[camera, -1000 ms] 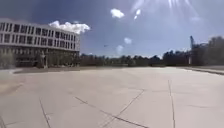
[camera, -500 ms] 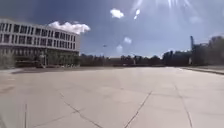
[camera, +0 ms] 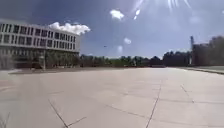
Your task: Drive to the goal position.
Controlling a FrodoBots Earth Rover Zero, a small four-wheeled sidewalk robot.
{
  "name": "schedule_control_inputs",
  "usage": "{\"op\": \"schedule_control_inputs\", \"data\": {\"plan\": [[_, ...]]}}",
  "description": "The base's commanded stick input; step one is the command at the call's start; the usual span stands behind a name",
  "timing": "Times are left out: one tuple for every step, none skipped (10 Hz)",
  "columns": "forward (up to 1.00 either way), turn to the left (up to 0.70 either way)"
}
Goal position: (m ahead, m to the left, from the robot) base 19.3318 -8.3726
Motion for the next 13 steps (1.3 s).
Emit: {"op": "schedule_control_inputs", "data": {"plan": [[0.70, 0.01], [0.70, 0.01], [0.70, 0.01], [0.70, 0.01], [0.70, 0.01], [0.70, 0.01], [0.70, 0.01], [0.70, 0.01], [0.70, 0.01], [0.70, 0.01], [0.70, 0.01], [0.70, 0.01], [0.70, 0.01]]}}
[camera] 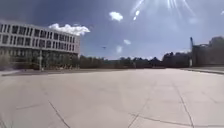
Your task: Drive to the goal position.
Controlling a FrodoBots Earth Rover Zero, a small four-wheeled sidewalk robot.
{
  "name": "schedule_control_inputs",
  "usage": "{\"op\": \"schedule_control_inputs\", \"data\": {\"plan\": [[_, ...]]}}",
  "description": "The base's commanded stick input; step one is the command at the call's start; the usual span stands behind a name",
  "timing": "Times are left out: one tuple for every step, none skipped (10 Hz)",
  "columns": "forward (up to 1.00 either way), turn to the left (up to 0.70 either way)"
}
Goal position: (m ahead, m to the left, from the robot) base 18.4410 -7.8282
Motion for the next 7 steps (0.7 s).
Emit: {"op": "schedule_control_inputs", "data": {"plan": [[0.70, 0.01], [0.70, 0.01], [0.70, 0.01], [0.70, 0.01], [0.70, 0.01], [0.70, 0.01], [0.70, 0.01]]}}
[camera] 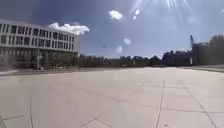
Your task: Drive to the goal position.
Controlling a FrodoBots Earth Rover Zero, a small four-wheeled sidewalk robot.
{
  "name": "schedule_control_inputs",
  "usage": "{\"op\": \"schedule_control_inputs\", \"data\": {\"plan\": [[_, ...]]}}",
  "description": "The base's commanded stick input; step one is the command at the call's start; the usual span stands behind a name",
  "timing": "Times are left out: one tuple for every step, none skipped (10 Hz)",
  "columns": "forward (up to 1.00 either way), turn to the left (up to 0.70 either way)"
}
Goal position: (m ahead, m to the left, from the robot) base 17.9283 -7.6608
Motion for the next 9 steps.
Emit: {"op": "schedule_control_inputs", "data": {"plan": [[0.70, 0.01], [0.70, 0.01], [0.70, 0.01], [0.70, 0.01], [0.70, 0.01], [0.70, 0.00], [0.70, -0.01], [0.70, -0.01], [0.70, -0.01]]}}
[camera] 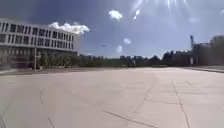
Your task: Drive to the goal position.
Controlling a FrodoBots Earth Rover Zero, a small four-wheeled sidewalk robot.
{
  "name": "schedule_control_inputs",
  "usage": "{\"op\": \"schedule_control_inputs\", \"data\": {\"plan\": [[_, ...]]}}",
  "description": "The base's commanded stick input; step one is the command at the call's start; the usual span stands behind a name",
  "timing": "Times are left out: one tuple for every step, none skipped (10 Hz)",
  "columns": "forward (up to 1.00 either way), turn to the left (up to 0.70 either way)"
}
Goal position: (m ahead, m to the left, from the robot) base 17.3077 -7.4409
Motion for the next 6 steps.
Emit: {"op": "schedule_control_inputs", "data": {"plan": [[0.70, -0.01], [0.70, -0.01], [0.70, -0.01], [0.70, -0.01], [0.70, -0.01], [0.70, -0.01]]}}
